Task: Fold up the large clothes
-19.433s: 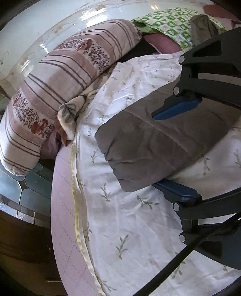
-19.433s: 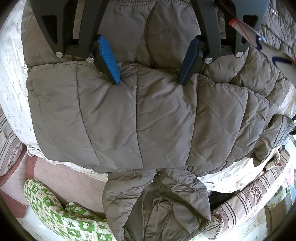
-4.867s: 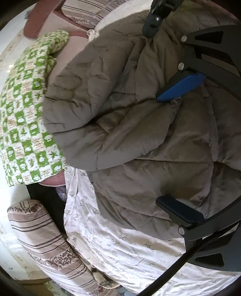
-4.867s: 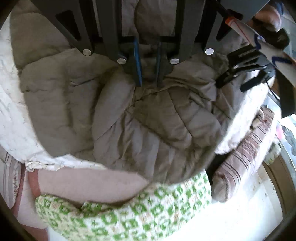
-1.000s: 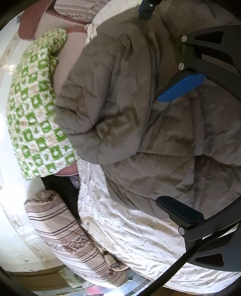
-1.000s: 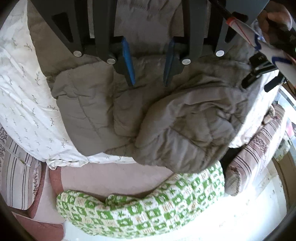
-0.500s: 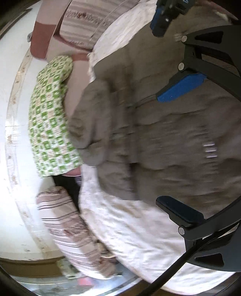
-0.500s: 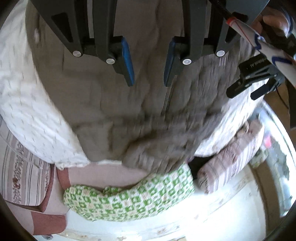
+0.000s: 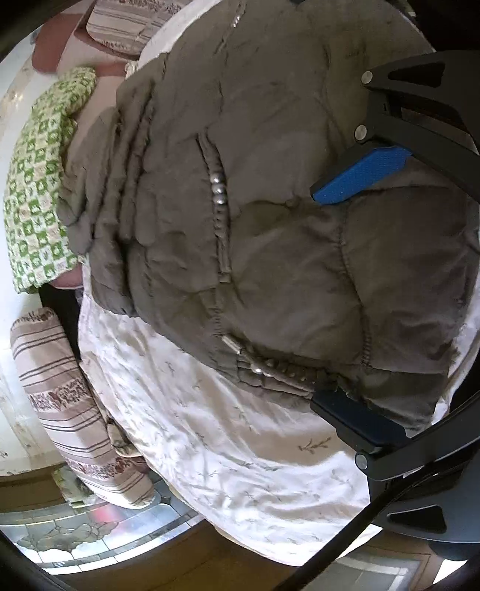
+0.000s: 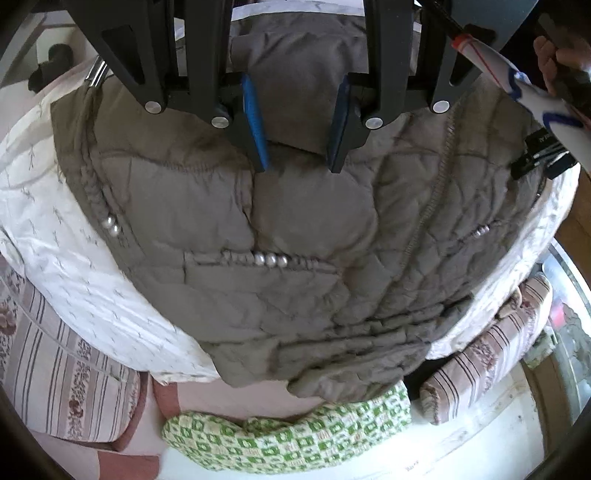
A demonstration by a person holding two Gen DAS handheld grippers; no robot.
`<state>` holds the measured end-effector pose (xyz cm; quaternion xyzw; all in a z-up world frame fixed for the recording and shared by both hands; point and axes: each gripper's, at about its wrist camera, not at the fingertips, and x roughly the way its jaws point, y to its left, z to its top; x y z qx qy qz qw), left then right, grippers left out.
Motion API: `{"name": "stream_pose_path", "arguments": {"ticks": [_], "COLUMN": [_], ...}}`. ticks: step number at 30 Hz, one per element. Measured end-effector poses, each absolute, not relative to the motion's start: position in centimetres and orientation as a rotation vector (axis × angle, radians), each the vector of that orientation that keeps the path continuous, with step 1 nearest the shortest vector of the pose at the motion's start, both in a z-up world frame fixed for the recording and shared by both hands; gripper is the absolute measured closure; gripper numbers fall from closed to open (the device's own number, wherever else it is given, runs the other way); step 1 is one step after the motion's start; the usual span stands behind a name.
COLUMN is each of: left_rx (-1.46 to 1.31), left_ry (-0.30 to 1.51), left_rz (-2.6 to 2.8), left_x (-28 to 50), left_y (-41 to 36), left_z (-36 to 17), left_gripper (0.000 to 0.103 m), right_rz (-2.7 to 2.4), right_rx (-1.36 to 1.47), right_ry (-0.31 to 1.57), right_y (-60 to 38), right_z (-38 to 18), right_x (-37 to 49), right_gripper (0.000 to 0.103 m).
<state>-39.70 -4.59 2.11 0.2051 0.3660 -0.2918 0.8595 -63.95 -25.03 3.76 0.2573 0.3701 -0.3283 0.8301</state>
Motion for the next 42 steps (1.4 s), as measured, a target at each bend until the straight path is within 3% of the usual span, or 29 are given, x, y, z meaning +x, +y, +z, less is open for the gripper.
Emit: {"name": "stream_pose_path", "arguments": {"ticks": [42], "left_rx": [0.4], "left_ry": [0.71], "left_rz": [-0.569], "left_x": [-39.7], "left_y": [-5.1], "left_z": [0.6], "left_gripper": [0.0], "right_rz": [-0.748], "right_rx": [0.413], "right_ry": [0.753], "right_y": [-23.6], "right_z": [2.2], "right_x": [-63.8], "right_gripper": [0.058]}}
